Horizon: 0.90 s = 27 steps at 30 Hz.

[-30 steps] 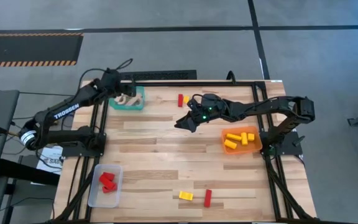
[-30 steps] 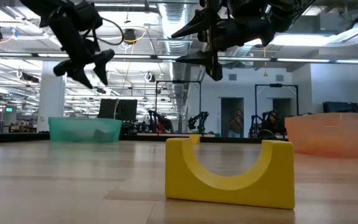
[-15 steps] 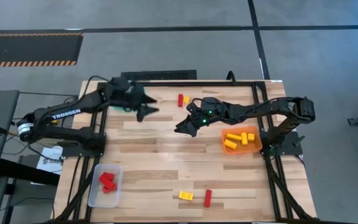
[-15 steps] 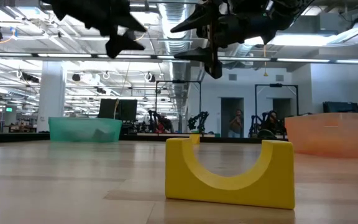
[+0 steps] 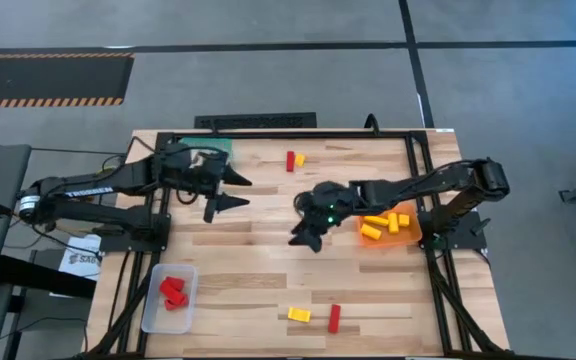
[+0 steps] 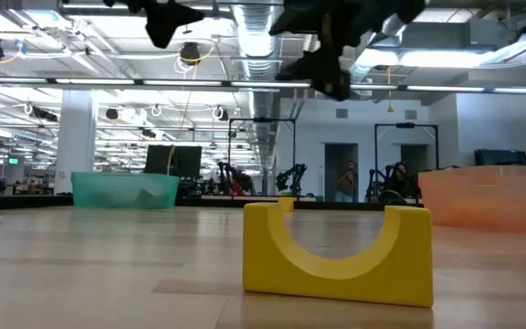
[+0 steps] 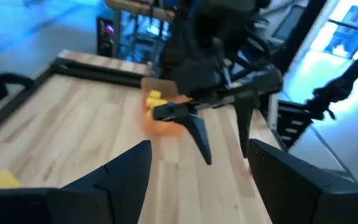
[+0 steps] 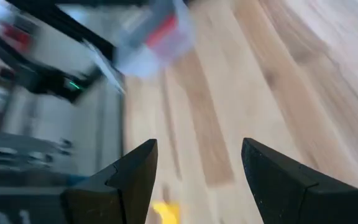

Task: Sort & place blocks by color
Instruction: Put the red block into the transparent bin

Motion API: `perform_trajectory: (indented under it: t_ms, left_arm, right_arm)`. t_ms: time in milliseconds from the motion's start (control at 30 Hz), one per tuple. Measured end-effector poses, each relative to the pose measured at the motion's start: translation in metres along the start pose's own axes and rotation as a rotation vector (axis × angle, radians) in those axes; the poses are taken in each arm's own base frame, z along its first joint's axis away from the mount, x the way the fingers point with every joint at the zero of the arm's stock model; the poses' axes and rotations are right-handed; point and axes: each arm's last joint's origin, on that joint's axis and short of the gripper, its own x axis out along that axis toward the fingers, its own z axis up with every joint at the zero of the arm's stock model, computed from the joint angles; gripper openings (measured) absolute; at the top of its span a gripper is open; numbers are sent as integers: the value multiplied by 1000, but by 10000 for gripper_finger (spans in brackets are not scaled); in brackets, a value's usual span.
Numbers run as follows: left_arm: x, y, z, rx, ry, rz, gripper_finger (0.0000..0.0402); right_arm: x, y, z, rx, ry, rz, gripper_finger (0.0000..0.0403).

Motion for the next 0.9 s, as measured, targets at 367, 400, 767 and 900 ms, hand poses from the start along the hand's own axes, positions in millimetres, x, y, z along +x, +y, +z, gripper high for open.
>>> perform_trajectory:
  t_ms: [367, 400, 767, 900]
  left_arm:
    - [-4, 9, -60, -100, -85, 34, 252]
    - [-2, 10, -66, -118, -68, 29, 252]
    - [9, 16, -83, -108, 0, 26, 252]
    - [9, 16, -83, -92, 0, 25, 252]
  right_arm:
    - [-11, 17, -39, 228, 308, -350, 255]
    - [-12, 20, -45, 263, 328, -382, 255]
    - [-5, 65, -118, 904, 317, -640, 255]
    - [12, 79, -150, 998, 337, -668, 255]
